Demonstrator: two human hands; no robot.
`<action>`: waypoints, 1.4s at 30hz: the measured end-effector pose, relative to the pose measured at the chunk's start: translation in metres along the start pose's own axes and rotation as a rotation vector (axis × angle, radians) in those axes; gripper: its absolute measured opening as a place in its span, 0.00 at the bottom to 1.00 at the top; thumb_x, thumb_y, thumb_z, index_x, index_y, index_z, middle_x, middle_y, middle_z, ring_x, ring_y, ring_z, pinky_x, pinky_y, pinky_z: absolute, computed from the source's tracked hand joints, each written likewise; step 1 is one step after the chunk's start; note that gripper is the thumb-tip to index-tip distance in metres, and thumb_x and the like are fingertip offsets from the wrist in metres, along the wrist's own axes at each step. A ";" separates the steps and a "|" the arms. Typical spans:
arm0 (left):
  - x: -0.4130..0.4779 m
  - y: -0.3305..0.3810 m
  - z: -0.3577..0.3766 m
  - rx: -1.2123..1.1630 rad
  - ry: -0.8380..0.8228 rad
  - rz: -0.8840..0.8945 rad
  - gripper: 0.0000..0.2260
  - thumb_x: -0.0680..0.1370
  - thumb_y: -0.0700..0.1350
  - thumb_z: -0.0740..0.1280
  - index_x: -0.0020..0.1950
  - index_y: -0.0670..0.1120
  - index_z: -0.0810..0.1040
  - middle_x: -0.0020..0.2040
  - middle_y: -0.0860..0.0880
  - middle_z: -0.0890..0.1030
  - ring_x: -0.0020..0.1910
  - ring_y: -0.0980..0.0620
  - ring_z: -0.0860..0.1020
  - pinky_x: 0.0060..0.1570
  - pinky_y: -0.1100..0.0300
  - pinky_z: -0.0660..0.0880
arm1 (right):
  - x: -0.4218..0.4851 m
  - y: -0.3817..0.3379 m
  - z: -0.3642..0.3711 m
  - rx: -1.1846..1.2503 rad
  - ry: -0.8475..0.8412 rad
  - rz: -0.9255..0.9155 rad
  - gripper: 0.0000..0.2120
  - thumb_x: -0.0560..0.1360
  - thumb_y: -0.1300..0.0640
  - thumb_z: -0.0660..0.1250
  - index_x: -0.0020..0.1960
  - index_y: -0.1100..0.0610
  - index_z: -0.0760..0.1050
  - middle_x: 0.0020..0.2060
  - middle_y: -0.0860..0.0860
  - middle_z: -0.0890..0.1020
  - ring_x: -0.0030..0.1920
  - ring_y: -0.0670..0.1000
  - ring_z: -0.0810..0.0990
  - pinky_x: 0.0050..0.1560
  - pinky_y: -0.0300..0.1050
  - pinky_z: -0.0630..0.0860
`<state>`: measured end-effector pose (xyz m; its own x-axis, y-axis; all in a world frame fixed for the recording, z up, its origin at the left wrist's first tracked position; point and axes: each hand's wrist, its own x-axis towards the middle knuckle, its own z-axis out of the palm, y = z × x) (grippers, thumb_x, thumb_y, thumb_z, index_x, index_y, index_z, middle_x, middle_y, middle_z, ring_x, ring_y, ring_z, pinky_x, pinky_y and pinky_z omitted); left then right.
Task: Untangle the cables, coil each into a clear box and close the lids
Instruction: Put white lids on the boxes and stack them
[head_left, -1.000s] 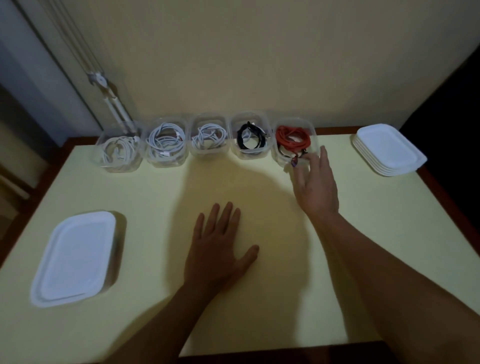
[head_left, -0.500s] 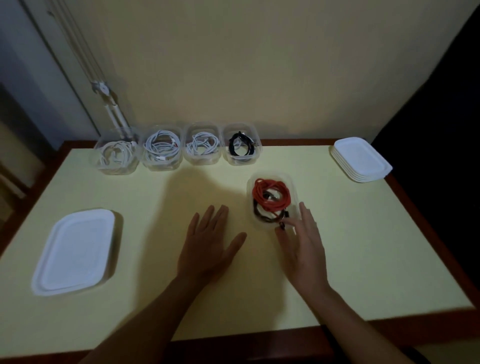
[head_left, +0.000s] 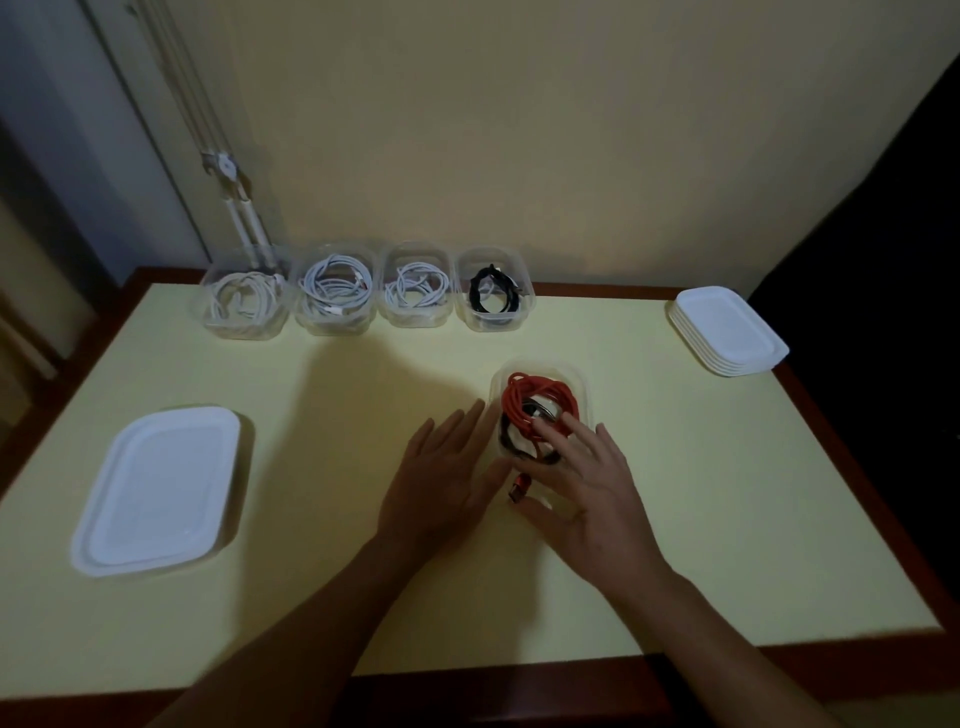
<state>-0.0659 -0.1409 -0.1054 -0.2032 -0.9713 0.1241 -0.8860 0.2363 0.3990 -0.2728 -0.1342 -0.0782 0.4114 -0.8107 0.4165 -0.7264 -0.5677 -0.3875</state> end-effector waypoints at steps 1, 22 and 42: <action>0.000 0.000 0.000 0.002 0.001 0.004 0.32 0.80 0.68 0.38 0.81 0.56 0.46 0.82 0.52 0.56 0.80 0.53 0.55 0.78 0.50 0.50 | 0.002 0.000 -0.001 0.012 0.035 -0.006 0.17 0.79 0.38 0.63 0.62 0.42 0.81 0.72 0.45 0.74 0.77 0.51 0.65 0.78 0.54 0.55; 0.009 0.004 -0.001 -0.132 0.098 0.085 0.32 0.80 0.66 0.53 0.81 0.52 0.57 0.81 0.49 0.59 0.75 0.50 0.65 0.72 0.52 0.62 | 0.071 0.009 -0.016 -0.103 -0.042 0.494 0.10 0.77 0.49 0.72 0.53 0.54 0.85 0.64 0.54 0.82 0.55 0.58 0.83 0.52 0.50 0.79; 0.020 -0.002 0.007 -0.136 0.121 0.112 0.29 0.80 0.68 0.53 0.79 0.57 0.60 0.82 0.45 0.56 0.71 0.44 0.71 0.67 0.46 0.71 | 0.081 0.119 -0.082 -0.116 -0.025 0.610 0.17 0.81 0.49 0.67 0.65 0.57 0.79 0.59 0.54 0.84 0.59 0.57 0.81 0.56 0.46 0.74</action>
<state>-0.0714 -0.1610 -0.1104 -0.2381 -0.9302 0.2792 -0.7948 0.3519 0.4945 -0.3709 -0.2554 -0.0237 -0.0852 -0.9881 0.1284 -0.8890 0.0172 -0.4577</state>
